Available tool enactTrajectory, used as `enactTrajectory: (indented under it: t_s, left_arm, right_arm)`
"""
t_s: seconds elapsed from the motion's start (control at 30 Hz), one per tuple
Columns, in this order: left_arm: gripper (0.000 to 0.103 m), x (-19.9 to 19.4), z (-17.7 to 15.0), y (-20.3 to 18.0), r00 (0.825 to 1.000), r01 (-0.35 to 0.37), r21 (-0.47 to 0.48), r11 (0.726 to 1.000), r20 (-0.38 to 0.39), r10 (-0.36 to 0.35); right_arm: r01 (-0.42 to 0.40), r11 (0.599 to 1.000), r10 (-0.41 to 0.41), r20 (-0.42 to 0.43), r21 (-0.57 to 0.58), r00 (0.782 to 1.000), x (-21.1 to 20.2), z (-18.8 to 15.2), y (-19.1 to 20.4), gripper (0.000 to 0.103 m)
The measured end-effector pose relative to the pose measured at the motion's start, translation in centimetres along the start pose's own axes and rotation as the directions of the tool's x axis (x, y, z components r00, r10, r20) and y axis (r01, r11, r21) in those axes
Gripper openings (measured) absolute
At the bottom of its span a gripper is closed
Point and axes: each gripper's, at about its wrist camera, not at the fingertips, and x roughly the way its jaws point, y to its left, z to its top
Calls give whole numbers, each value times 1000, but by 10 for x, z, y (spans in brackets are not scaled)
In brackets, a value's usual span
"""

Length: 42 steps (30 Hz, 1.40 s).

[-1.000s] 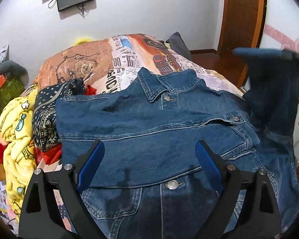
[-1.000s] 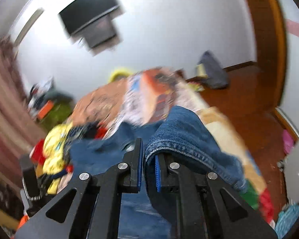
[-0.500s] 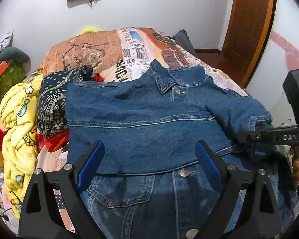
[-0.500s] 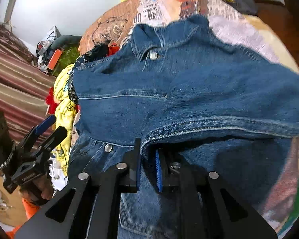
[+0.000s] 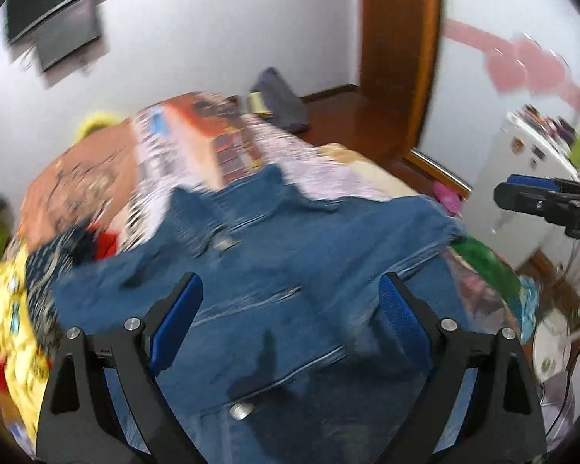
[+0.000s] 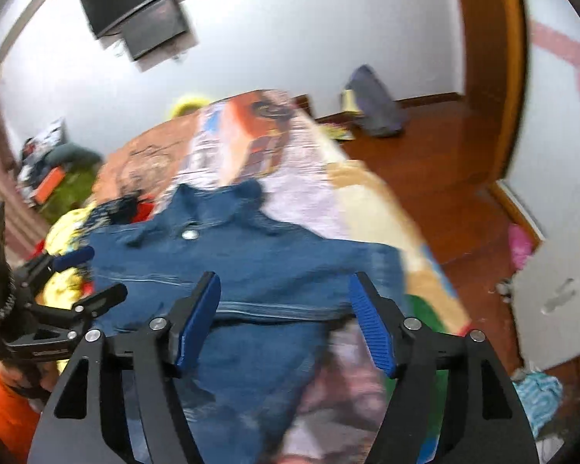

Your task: Fold large clothes

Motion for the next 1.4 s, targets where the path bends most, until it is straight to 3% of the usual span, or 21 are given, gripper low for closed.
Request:
enactTrajectory:
  t_s: [0.13,0.23,0.33,0.43,0.5,0.57,0.63,0.83,1.07,1.17,1.27,1.4]
  left_arm:
    - [92,33,14,-47,998,44,139,989,-51,-37]
    - [91,66,11,-72,992,54,231,971,-125,-25]
    - [75,94,2,-89,979,93,294,951,-203,-33]
    - [68,115,-7,-99,969,104,326,940,-246,-22]
    - [56,119,-10,-101,973,86,350,933,-230,-4]
    - [31,115,-8,-100,979,61,346,936,-205,13]
    - [15,106,-1,-89,984,55,302,952,-179,0]
    - [12,68,24,-48,996,55,150,987,-71,-45]
    - [10,20,16,20,1000,-7,-23,1000,14,7]
    - [10,14,-5,50,999,-45,-95,994,-13,44]
    - [12,25,-38,77,995,-51,-182,982,-98,34]
    - [29,42,-86,89,980,-76,-228,971,-199,30]
  right_arm:
    - [28,998,-25,-50,55,998,6,-16,-28,66]
    - [41,993,-30,-93,113,995,15,-31,-46,66]
    - [35,989,-16,-135,140,991,25,-42,-54,66]
    - [34,988,-7,-172,152,985,33,-50,-57,66]
    - [32,987,-1,-191,157,982,40,-53,-56,66]
    - [12,986,22,-202,167,979,46,-56,-55,66]
    - [7,985,30,-210,171,977,50,-58,-53,66]
    - [6,992,24,-230,128,973,64,-61,-40,66]
    - [45,997,-28,-241,66,970,73,-71,-29,67]
    - [48,997,-31,-245,65,969,72,-73,-30,68]
    - [45,996,-26,-247,71,969,72,-76,-29,70]
    - [78,996,-67,-242,34,968,73,-78,-20,71]
